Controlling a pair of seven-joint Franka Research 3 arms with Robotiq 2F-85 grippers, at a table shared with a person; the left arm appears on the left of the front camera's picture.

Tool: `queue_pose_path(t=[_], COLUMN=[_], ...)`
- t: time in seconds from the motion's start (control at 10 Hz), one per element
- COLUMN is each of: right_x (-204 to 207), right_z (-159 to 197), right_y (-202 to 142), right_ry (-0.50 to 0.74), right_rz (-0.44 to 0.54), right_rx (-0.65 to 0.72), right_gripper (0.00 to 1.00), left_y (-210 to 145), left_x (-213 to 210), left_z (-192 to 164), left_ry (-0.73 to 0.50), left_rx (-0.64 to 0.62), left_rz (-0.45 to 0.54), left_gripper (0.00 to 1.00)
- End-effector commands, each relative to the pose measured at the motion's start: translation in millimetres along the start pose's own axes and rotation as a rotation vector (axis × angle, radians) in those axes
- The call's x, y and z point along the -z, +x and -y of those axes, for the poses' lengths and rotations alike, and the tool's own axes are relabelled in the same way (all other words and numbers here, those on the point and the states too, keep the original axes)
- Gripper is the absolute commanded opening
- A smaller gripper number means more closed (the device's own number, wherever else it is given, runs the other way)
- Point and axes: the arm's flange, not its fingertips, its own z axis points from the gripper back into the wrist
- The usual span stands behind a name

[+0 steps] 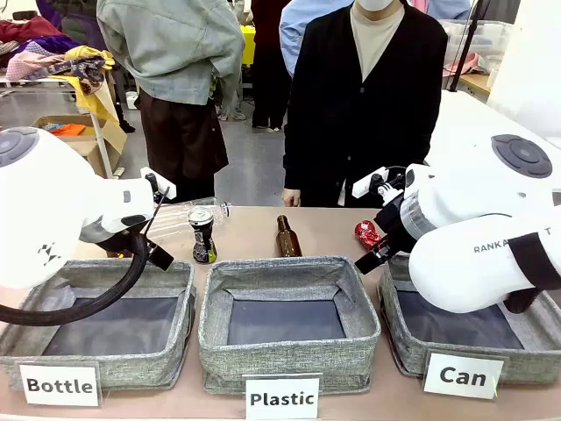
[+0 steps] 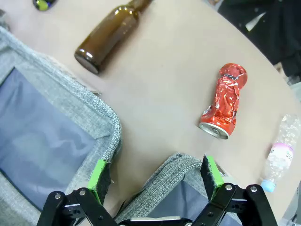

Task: Sort the can waste into the basket.
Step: Pick up the can waste from the table and place it in the right Fabric basket.

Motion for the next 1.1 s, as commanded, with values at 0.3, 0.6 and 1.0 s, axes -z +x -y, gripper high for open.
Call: queue_pose_path(t=[0.3, 0.6, 1.0], right_x=[0.0, 0.0, -10.0], right_z=[0.1, 0.1, 1.5], right_y=[0.0, 0.0, 2.4], right_ry=[0.0, 0.0, -0.013], right_rz=[0.0, 0.0, -0.016], right_rx=[0.0, 0.0, -0.011], right_gripper=[1.0, 1.0, 1.0], left_y=[0.0, 0.0, 0.0], left_x=[-0.1, -0.1, 0.0], left_z=[0.0, 0.0, 0.0], left_ry=[0.0, 0.0, 0.0], left_rx=[0.0, 0.0, 0.0], left_rz=[0.0, 0.0, 0.0], left_gripper=[1.0, 1.0, 1.0])
